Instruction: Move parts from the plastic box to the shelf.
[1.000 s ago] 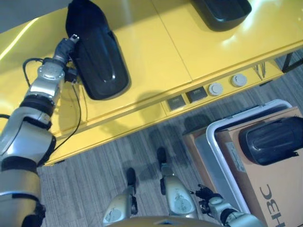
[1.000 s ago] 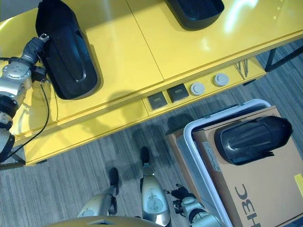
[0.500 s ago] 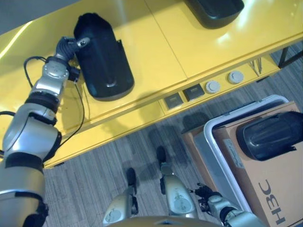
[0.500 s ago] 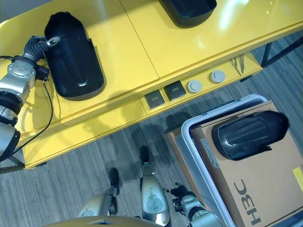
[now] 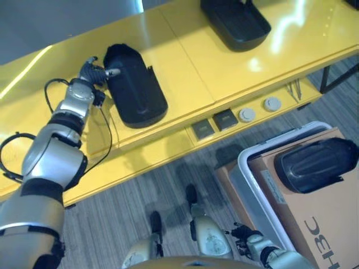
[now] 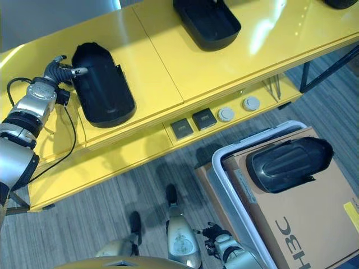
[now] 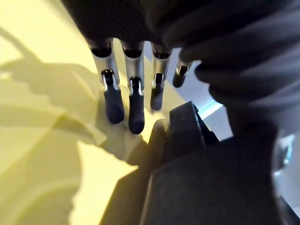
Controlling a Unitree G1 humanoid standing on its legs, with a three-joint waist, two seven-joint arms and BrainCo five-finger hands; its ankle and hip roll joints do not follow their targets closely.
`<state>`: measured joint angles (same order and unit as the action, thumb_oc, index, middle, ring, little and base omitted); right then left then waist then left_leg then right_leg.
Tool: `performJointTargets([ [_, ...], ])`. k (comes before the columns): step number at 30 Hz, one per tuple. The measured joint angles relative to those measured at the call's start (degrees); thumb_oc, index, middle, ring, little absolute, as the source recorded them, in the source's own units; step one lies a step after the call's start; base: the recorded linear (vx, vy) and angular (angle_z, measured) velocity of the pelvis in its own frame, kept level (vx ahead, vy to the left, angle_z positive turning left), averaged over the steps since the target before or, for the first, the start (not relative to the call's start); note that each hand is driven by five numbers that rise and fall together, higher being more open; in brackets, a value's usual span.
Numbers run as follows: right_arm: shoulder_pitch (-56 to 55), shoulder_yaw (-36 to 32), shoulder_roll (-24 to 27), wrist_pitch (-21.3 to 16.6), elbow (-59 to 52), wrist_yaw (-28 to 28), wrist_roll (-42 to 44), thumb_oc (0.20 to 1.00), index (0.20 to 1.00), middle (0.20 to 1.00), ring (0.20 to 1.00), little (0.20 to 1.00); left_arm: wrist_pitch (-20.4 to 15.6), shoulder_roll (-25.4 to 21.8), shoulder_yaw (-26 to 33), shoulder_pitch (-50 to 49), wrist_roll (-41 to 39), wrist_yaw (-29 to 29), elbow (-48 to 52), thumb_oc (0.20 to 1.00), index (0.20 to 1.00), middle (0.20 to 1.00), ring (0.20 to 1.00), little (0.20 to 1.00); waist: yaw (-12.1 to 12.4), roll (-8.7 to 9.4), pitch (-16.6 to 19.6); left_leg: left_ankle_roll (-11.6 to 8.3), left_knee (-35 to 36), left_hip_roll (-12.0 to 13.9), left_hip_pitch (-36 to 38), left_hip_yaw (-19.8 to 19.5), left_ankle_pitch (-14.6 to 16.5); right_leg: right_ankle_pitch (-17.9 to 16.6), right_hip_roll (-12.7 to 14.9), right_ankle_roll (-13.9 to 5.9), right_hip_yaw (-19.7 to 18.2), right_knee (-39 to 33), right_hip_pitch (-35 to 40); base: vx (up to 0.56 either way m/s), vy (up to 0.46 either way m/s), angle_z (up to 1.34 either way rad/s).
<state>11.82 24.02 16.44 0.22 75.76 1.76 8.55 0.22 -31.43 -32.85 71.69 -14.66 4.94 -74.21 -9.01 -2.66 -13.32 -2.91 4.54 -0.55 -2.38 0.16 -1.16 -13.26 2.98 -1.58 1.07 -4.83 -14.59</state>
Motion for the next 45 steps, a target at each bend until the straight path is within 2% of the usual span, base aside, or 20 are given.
performJointTargets([
  [4,-0.9,0.1,-0.3,0.0,-0.5,-0.3,0.0,1.000,1.000,1.000,1.000,1.000,2.3,1.3,-1.0,-0.2,10.0,2.2,-3.4,1.000,1.000,1.000,1.000,1.000,-0.3,0.09,3.1,0.05,0.0,0.3,1.7,0.0,0.1,1.0,-0.3,0.22,0.1,0.0,1.7,0.04,-0.027,0.01],
  [12,-4.5,0.0,-0.3,0.0,-0.6,-1.1,0.0,1.000,1.000,1.000,1.000,1.000,2.8,0.2,-0.9,-2.3,12.9,2.5,-3.4,1.000,1.000,1.000,1.000,1.000,-0.3,0.30,7.6,0.54,0.0,0.5,5.5,1.5,1.1,1.8,-0.3,-0.44,0.4,-0.4,4.9,0.03,-0.024,-0.09],
  [14,-4.9,0.0,-0.4,0.2,-0.2,-1.9,0.0,1.000,1.000,1.000,1.000,1.000,3.2,0.5,-0.9,-2.2,13.3,3.2,-1.4,1.000,1.000,1.000,1.000,1.000,-0.3,0.39,10.1,0.73,0.0,0.6,5.7,1.4,1.3,1.9,-0.3,-0.44,0.8,-0.4,5.1,-0.01,-0.007,0.02],
  [17,-5.2,-0.6,-0.2,0.3,-0.2,-2.0,-0.1,1.000,1.000,1.000,1.000,1.000,2.5,0.3,2.5,-5.2,11.2,6.3,11.3,1.000,1.000,1.000,1.000,1.000,0.4,0.31,10.1,0.92,0.0,0.6,7.1,1.1,1.5,1.9,-0.2,-0.34,1.2,-0.3,6.8,-0.02,-0.016,0.04],
  [18,-5.9,-3.2,-0.2,0.2,-0.6,-2.0,-0.7,1.000,1.000,1.000,1.000,1.000,0.0,-1.3,7.8,-14.4,9.6,8.8,33.4,1.000,1.000,1.000,1.000,1.000,0.7,0.21,10.1,0.78,0.2,0.7,7.5,1.0,1.8,2.0,-0.4,-0.46,1.4,-0.2,7.6,-0.01,-0.007,0.10],
  [19,-6.3,-4.0,-0.6,0.0,-0.6,-1.9,-1.2,1.000,1.000,1.000,1.000,1.000,-4.0,-1.1,7.8,-18.4,9.3,9.8,41.8,1.000,1.000,1.000,1.000,1.000,0.9,0.22,10.1,0.71,0.3,0.8,8.0,0.6,1.8,2.1,-0.4,-0.54,1.6,-0.3,8.1,0.00,0.000,0.14],
  [20,-6.8,-4.0,-0.6,0.0,-0.4,-1.7,-1.4,1.000,1.000,1.000,1.000,1.000,-5.9,0.4,4.6,-17.2,9.2,9.8,38.6,1.000,1.000,1.000,1.000,1.000,1.5,0.31,10.5,0.99,0.3,0.7,8.5,0.3,2.1,2.6,-0.3,-0.28,1.6,-0.4,8.5,0.00,0.002,0.11],
  [21,-6.6,-4.0,-0.7,0.0,-0.5,-1.6,-1.7,1.000,1.000,1.000,1.000,1.000,-5.3,0.4,4.6,-17.0,9.1,9.9,35.8,0.200,0.200,0.200,0.200,0.200,1.3,0.25,10.6,1.12,0.3,0.7,8.5,0.3,2.2,2.7,-0.2,-0.36,1.6,-0.4,8.4,0.04,-0.003,0.03],
  [22,-6.7,-5.0,-1.1,0.5,-2.3,-1.5,-2.0,1.000,1.000,1.000,1.000,1.000,-3.6,0.7,8.0,-20.5,7.9,8.9,39.7,0.200,0.200,0.200,0.200,0.200,1.7,-0.45,10.4,1.56,0.3,1.1,8.1,-0.5,3.1,2.4,-0.7,-0.16,2.1,0.3,9.0,0.02,-0.006,-0.19],
  [23,-8.7,-8.9,-0.7,1.6,-9.7,-1.3,-2.4,1.000,1.000,1.000,1.000,1.000,-1.6,3.0,23.2,-40.5,2.1,8.0,68.2,0.200,0.200,0.200,0.200,0.200,0.3,-2.07,10.2,1.43,0.4,1.8,8.6,-1.1,4.6,3.1,-1.9,0.76,4.2,2.7,8.8,0.04,-0.007,-0.68],
  [24,-11.2,-14.1,-1.1,-0.4,-11.7,-1.7,-2.7,1.000,1.000,1.000,1.000,1.000,-8.9,12.0,33.2,-65.0,-1.1,5.4,98.6,0.200,0.200,0.200,0.200,0.200,0.1,-2.15,9.8,-0.01,0.2,2.5,10.3,-0.3,5.0,5.9,-2.4,1.37,4.7,2.6,10.4,-0.02,0.005,-0.53],
  [25,-14.6,-13.6,-1.8,-1.2,-8.7,-1.3,-2.5,1.000,1.000,1.000,1.000,1.000,-15.0,20.3,26.8,-72.9,-4.0,3.7,103.1,0.200,0.200,0.200,0.200,0.200,4.3,-1.84,10.1,-0.71,-1.9,3.0,10.7,-0.4,4.9,6.1,-2.7,1.46,5.4,1.6,13.1,-0.01,0.007,0.34],
  [26,-15.7,-13.5,-2.4,-0.5,-3.6,-1.1,-2.5,1.000,1.000,1.000,1.000,1.000,-14.5,20.5,22.6,-73.3,-7.2,1.7,99.2,0.200,0.200,0.200,0.200,0.200,8.9,-0.59,10.5,-0.44,-2.5,3.5,10.0,-2.0,5.6,8.9,-2.4,0.46,8.1,2.7,12.9,-0.01,0.007,1.02],
  [27,-14.2,-13.5,-2.5,-0.4,-2.3,-1.2,-2.6,1.000,1.000,1.000,1.000,1.000,-14.0,18.5,22.0,-74.1,-8.1,1.4,98.1,0.200,0.200,0.200,0.200,0.200,9.3,-0.29,10.4,-0.41,-2.5,3.6,9.0,-2.0,5.7,10.3,-2.3,0.00,8.2,4.3,11.6,0.02,0.001,1.10],
  [29,-11.4,-12.9,-2.4,-1.1,-1.7,-1.0,-2.6,1.000,1.000,1.000,1.000,1.000,-13.4,13.9,19.2,-72.3,-9.0,-0.3,93.3,0.200,0.200,0.200,0.200,0.200,8.5,0.46,10.3,-0.08,-2.1,3.8,6.8,-1.6,4.5,11.1,-2.0,-0.75,7.0,5.2,9.8,-0.01,0.003,0.61],
  [30,-10.0,-12.4,-2.5,-1.3,-1.1,-0.8,-2.7,1.000,1.000,1.000,1.000,1.000,-13.1,12.3,16.6,-70.4,-8.8,-1.5,90.0,0.200,0.200,0.200,0.200,0.200,8.0,0.69,10.1,-0.24,-1.2,3.9,6.5,-1.3,2.0,9.5,-2.1,-0.74,6.5,5.2,9.6,-0.02,0.002,0.28],
  [33,-7.8,-8.5,-3.7,-1.8,-1.0,0.1,-4.1,1.000,1.000,1.000,1.000,1.000,-11.3,8.8,8.6,-69.4,-8.7,-4.3,82.6,0.200,0.200,0.200,0.200,0.200,8.1,1.99,9.5,-0.50,-0.5,3.4,6.9,1.1,1.5,7.9,-1.8,-0.58,4.6,2.2,9.9,-0.02,0.004,-0.29],
  [36,-7.2,-8.4,-5.0,-1.7,-0.7,0.3,-4.4,1.000,1.000,1.000,1.000,1.000,-10.0,8.2,3.4,-68.0,-7.7,-7.5,80.2,0.200,0.200,0.200,0.200,0.200,7.1,4.34,5.4,-0.07,-0.2,2.6,6.3,1.7,1.0,5.4,-1.1,-1.17,4.3,-0.3,10.3,-0.01,0.004,-0.09],
  [38,-7.6,-8.5,-5.0,-1.5,-0.5,0.3,-4.4,1.000,1.000,1.000,1.000,1.000,-8.7,7.8,2.5,-67.8,-6.9,-8.6,79.0,0.200,0.200,0.200,0.200,0.200,6.7,4.12,5.1,0.02,-0.1,2.4,6.4,1.8,0.8,5.2,-1.0,-1.06,4.3,-0.3,10.2,0.00,0.014,-0.04],
  [45,-7.6,-8.5,-4.3,-1.8,-0.6,2.4,-4.4,1.000,1.000,1.000,1.000,1.000,-8.7,8.7,3.1,-63.7,-5.2,-8.9,75.7,0.200,0.200,0.200,0.200,0.200,5.4,2.57,4.3,0.19,-0.1,2.4,5.4,1.8,1.0,4.9,-1.1,-0.63,4.2,-0.3,9.2,0.00,0.003,0.00],
])
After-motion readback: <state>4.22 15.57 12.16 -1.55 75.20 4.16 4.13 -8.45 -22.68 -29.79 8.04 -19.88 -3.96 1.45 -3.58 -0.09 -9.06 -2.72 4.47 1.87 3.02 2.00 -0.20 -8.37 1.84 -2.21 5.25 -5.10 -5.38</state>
